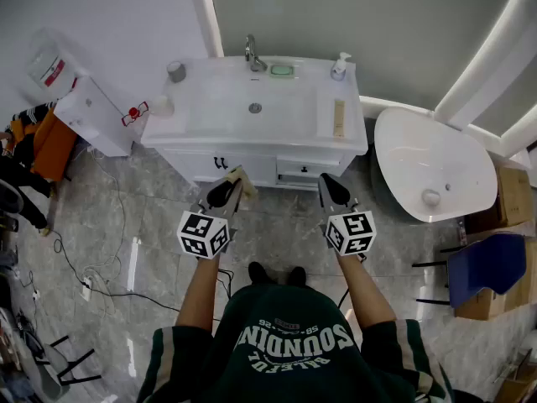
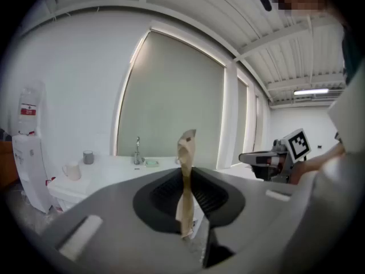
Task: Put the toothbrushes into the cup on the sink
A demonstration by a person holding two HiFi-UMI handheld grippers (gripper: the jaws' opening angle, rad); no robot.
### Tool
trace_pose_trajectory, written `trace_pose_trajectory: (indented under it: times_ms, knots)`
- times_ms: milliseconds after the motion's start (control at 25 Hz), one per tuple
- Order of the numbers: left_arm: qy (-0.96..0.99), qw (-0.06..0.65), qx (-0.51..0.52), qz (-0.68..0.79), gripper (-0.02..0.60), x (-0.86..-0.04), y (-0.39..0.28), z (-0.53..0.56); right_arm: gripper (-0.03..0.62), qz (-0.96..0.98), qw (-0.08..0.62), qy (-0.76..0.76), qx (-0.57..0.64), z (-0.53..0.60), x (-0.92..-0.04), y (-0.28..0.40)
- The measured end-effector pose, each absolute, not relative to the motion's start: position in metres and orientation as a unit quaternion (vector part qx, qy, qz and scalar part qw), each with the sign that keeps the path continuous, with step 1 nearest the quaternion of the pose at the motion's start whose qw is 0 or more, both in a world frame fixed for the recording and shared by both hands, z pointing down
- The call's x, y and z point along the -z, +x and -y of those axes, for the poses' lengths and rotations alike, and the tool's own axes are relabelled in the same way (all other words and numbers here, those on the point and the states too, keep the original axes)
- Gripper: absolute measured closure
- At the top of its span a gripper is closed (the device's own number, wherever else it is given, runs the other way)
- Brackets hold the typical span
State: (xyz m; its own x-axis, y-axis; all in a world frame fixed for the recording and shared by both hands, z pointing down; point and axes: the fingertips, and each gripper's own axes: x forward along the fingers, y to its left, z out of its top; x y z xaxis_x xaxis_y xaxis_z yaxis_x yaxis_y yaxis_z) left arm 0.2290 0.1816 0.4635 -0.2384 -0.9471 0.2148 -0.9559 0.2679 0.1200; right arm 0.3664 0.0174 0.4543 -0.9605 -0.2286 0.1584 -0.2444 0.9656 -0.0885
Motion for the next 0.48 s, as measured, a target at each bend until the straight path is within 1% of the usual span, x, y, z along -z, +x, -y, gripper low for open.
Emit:
trace_pose_trajectory:
  times_ms: [280,480]
  knots:
    - [0.602,0.127,-0.011,0.788,0.486,-0.471,0.221,-0.193,0.591,0.988,0.074,0.121,-0.054,-0.03,-0.459,0.357]
    - [0.595,0.13,-0.004,0.793,0.486,-0.475,0.203,-0.206,0.591,0.988,0.082,0.114,-0.058,-0.04,-0.465,0.338]
